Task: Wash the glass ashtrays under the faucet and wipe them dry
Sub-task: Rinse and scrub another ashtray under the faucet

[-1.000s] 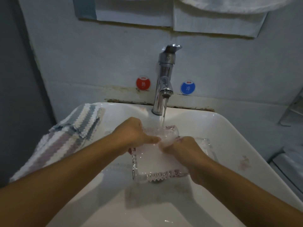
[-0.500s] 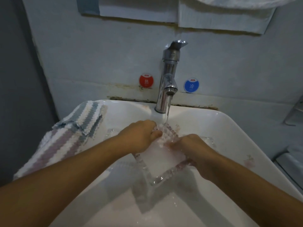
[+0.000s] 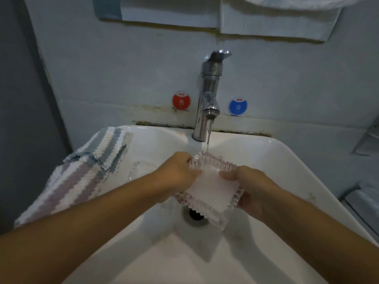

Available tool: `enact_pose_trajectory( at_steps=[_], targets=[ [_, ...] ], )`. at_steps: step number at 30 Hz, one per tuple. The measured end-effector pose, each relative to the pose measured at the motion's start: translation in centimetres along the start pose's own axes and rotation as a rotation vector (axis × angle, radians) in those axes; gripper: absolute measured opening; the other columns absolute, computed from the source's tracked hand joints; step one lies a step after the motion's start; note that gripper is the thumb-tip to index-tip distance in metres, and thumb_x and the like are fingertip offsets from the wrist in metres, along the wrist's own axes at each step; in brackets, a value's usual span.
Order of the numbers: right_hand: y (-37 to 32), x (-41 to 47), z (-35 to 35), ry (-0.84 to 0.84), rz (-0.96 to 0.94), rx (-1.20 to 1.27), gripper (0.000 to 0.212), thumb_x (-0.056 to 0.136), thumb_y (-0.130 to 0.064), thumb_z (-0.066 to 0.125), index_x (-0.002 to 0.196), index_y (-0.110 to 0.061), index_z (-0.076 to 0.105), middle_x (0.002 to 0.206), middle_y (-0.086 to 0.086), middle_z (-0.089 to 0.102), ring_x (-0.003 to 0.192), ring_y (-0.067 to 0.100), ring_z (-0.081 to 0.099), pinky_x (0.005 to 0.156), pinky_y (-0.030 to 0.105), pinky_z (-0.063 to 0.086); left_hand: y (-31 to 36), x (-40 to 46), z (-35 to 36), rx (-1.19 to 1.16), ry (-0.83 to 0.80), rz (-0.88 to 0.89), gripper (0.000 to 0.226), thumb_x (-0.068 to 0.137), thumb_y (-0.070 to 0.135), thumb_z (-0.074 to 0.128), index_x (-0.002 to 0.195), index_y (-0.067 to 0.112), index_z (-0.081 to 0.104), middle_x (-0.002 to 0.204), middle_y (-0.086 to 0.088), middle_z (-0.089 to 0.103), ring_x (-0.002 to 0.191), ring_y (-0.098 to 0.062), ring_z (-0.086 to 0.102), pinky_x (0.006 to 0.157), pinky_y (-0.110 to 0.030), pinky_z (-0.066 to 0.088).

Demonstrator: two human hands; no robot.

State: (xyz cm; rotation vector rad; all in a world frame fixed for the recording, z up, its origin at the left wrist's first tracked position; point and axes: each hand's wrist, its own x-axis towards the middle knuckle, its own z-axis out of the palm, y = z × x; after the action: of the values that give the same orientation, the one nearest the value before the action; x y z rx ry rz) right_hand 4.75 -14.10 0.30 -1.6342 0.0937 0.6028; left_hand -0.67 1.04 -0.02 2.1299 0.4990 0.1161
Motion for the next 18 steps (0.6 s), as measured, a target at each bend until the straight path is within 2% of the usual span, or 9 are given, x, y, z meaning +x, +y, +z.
enact_pose_trajectory(
  at_steps=[2, 4, 5, 8, 10, 12, 15, 16, 18],
  targets=[
    [0.2, 0.2, 0.1, 0.024, -0.004, -0.064, 0.015, 0.094, -0.003, 0.057, 0.107, -0.007, 0.066, 0.100, 0.016, 0.074, 0.089, 0.031, 0.071, 0.067, 0.035, 0.061, -0.2, 0.1, -0.1, 0.047, -0.015, -0.003, 0.028, 0.092, 0.040, 0.069, 0.106, 0.017, 0.062, 0.099, -0.004, 0.067, 0.087, -0.019, 0.065, 0.072, -0.035, 0.057],
    [0.4, 0.2, 0.2, 0.013, 0.000, -0.115, 0.019, 0.094, 0.000, 0.056, 0.108, -0.006, 0.067, 0.094, 0.014, 0.073, 0.076, 0.026, 0.069, 0.052, 0.026, 0.054, -0.3, 0.1, -0.2, 0.118, -0.035, 0.019, 0.033, 0.088, 0.048, 0.069, 0.104, 0.020, 0.067, 0.095, 0.000, 0.069, 0.084, -0.018, 0.066, 0.068, -0.031, 0.053],
    [0.5, 0.2, 0.2, 0.002, -0.003, -0.137, 0.020, 0.093, 0.002, 0.056, 0.108, -0.005, 0.068, 0.092, 0.013, 0.073, 0.072, 0.025, 0.068, 0.048, 0.024, 0.050, -0.3, 0.1, -0.2, 0.146, -0.044, 0.041, 0.031, 0.089, 0.050, 0.068, 0.103, 0.022, 0.070, 0.092, 0.000, 0.070, 0.081, -0.017, 0.066, 0.066, -0.030, 0.052],
    [0.4, 0.1, 0.2, -0.011, -0.011, -0.166, 0.020, 0.089, 0.003, 0.062, 0.106, -0.003, 0.070, 0.092, 0.013, 0.074, 0.072, 0.025, 0.069, 0.053, 0.026, 0.051, -0.2, 0.2, -0.3, 0.217, -0.036, 0.097, 0.028, 0.096, 0.044, 0.060, 0.090, 0.019, 0.071, 0.085, -0.003, 0.069, 0.071, -0.015, 0.062, 0.058, -0.026, 0.045],
    [0.1, 0.0, 0.1, -0.011, -0.015, -0.163, 0.017, 0.088, 0.002, 0.066, 0.104, -0.001, 0.070, 0.092, 0.015, 0.074, 0.070, 0.026, 0.068, 0.055, 0.027, 0.054, -0.3, 0.3, -0.3, 0.254, -0.030, 0.149, 0.033, 0.102, 0.037, 0.051, 0.077, 0.017, 0.060, 0.075, -0.005, 0.060, 0.065, -0.018, 0.055, 0.054, -0.026, 0.037],
    [-0.2, 0.0, -0.1, -0.009, -0.011, -0.160, 0.017, 0.087, 0.001, 0.069, 0.104, -0.001, 0.068, 0.094, 0.016, 0.074, 0.072, 0.026, 0.069, 0.055, 0.028, 0.053, -0.2, 0.3, 0.0, 0.282, -0.038, 0.191, 0.029, 0.107, 0.028, 0.040, 0.086, 0.012, 0.053, 0.077, -0.006, 0.054, 0.065, -0.016, 0.051, 0.054, -0.027, 0.035],
    [-0.4, 0.1, -0.3, 0.002, 0.003, -0.149, 0.016, 0.090, 0.000, 0.066, 0.105, -0.005, 0.067, 0.099, 0.014, 0.073, 0.084, 0.028, 0.069, 0.062, 0.031, 0.053, -0.1, 0.3, 0.5, 0.302, -0.053, 0.249, 0.007, 0.106, 0.015, 0.037, 0.108, 0.009, 0.041, 0.083, -0.006, 0.054, 0.069, -0.012, 0.051, 0.058, -0.021, 0.040],
    [-0.4, 0.2, -0.3, 0.005, 0.003, -0.146, 0.017, 0.090, 0.000, 0.064, 0.106, -0.005, 0.067, 0.100, 0.014, 0.072, 0.088, 0.030, 0.069, 0.065, 0.032, 0.053, -0.1, 0.4, 0.6, 0.292, -0.055, 0.268, 0.008, 0.106, 0.014, 0.037, 0.111, 0.009, 0.040, 0.089, -0.008, 0.058, 0.074, -0.015, 0.056, 0.065, -0.025, 0.047],
    [-0.5, 0.2, -0.4, 0.015, 0.006, -0.140, 0.017, 0.091, 0.000, 0.063, 0.107, -0.006, 0.065, 0.103, 0.014, 0.071, 0.090, 0.031, 0.068, 0.065, 0.034, 0.053, -0.2, 0.5, 0.7, 0.255, -0.048, 0.280, 0.013, 0.106, 0.018, 0.040, 0.115, 0.010, 0.044, 0.102, -0.013, 0.063, 0.088, -0.024, 0.063, 0.080, -0.041, 0.055]
  ],
)
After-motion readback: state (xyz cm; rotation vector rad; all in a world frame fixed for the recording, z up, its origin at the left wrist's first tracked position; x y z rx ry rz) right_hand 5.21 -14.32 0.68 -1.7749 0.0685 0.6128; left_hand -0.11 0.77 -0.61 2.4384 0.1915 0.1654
